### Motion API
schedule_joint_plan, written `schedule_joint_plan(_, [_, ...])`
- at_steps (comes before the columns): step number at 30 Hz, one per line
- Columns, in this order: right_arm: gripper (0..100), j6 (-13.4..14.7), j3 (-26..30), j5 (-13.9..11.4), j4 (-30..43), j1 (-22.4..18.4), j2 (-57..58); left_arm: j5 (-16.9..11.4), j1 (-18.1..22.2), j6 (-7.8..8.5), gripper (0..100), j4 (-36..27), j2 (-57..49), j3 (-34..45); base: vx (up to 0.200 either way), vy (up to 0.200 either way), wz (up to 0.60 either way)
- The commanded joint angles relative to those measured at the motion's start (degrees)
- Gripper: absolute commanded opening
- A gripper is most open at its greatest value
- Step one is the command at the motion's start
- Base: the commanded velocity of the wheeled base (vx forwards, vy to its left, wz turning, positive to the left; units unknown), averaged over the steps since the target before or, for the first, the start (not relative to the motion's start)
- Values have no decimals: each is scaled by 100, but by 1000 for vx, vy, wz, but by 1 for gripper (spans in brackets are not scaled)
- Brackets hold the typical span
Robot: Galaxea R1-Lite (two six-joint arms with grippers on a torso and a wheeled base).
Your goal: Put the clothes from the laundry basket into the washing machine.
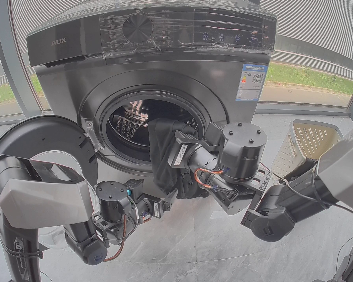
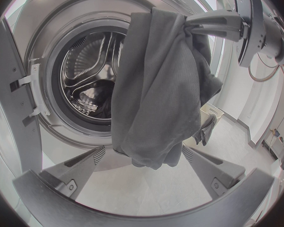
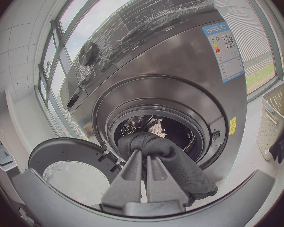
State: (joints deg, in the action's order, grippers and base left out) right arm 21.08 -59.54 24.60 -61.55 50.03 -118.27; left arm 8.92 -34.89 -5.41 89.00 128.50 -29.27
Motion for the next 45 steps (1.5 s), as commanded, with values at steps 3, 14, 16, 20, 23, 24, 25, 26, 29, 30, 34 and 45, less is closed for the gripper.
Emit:
schedule_joint_plan(3, [0, 10, -14, 10, 3, -11, 6, 22, -18, 23, 100, 21, 219, -96, 0, 0, 0])
schedule_joint_plan(14, [0, 10, -5, 10, 3, 42, 15, 39, 35, 14, 0, 21, 290, -246, 0, 0, 0])
schedule_joint_plan(16, [0, 19, -5, 10, 3, 51, 6, 31, 35, 14, 0, 21, 298, -246, 0, 0, 0])
schedule_joint_plan(20, [0, 28, 21, 10, 3, 51, 15, 13, 44, 23, 0, 29, 298, -263, 0, 0, 0])
schedule_joint_plan(23, [0, 28, 30, 10, 3, 42, 15, 13, 44, 23, 0, 29, 254, -263, 0, 0, 0])
schedule_joint_plan(24, [0, 28, 30, 10, 3, 24, 6, 4, 44, 23, 0, 29, 237, -255, 0, 0, 0])
schedule_joint_plan(25, [0, 28, 30, 10, 3, 24, 6, 4, 44, 23, 0, 29, 237, -255, 0, 0, 0])
schedule_joint_plan(26, [0, 28, 30, 10, 3, 7, -3, 4, 44, 23, 0, 29, 184, -220, 0, 0, 0])
schedule_joint_plan(29, [0, 28, 21, 10, 3, 16, -3, -31, 35, 5, 0, 29, 123, -140, 0, 0, 0])
schedule_joint_plan(30, [0, 28, 21, 10, 3, 33, 6, -101, 35, 14, 0, 29, 123, -53, 0, 0, 0])
schedule_joint_plan(34, [0, 28, 12, 10, 3, 42, 6, -163, 17, 5, 100, 29, 166, 0, 0, 0, 0])
schedule_joint_plan(45, [0, 19, 12, 10, 3, 86, 15, -154, 44, 40, 100, 29, 562, -510, 0, 0, 0])
